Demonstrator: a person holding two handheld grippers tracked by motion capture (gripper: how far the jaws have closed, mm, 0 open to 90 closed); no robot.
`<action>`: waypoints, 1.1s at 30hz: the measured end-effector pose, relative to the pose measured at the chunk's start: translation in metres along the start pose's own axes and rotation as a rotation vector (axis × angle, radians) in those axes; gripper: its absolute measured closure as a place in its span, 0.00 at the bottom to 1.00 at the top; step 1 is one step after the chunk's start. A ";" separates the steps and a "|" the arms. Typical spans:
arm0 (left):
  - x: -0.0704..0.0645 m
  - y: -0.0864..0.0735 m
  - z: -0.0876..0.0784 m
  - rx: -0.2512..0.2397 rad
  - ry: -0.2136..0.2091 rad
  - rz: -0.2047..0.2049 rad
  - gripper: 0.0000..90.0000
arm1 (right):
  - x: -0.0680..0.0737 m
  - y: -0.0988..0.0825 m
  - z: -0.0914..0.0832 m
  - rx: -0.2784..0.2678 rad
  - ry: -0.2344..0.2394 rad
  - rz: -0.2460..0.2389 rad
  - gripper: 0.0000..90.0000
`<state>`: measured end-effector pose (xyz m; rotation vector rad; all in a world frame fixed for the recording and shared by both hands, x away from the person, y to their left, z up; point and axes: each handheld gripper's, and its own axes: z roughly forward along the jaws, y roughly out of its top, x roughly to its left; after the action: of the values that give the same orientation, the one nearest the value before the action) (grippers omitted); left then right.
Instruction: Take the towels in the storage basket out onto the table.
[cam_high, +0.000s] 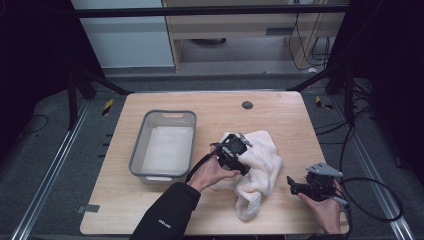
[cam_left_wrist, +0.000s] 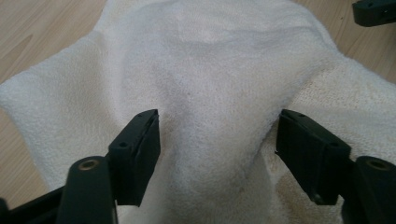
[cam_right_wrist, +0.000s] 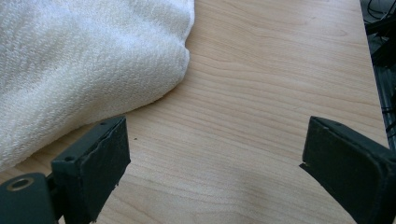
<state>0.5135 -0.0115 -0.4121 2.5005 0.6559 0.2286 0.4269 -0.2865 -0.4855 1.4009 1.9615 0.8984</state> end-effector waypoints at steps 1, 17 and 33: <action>-0.001 0.000 -0.002 -0.011 0.006 0.005 0.29 | 0.000 0.000 0.000 0.000 0.000 0.001 0.08; -0.008 -0.018 -0.053 -0.142 0.039 0.037 0.19 | -0.001 0.000 -0.001 -0.003 0.005 0.015 0.08; 0.015 -0.078 -0.098 -0.315 0.128 -0.070 0.19 | -0.001 0.000 -0.003 -0.010 0.010 0.025 0.08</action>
<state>0.4666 0.0983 -0.3712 2.1715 0.6988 0.4334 0.4248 -0.2881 -0.4838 1.4210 1.9481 0.9268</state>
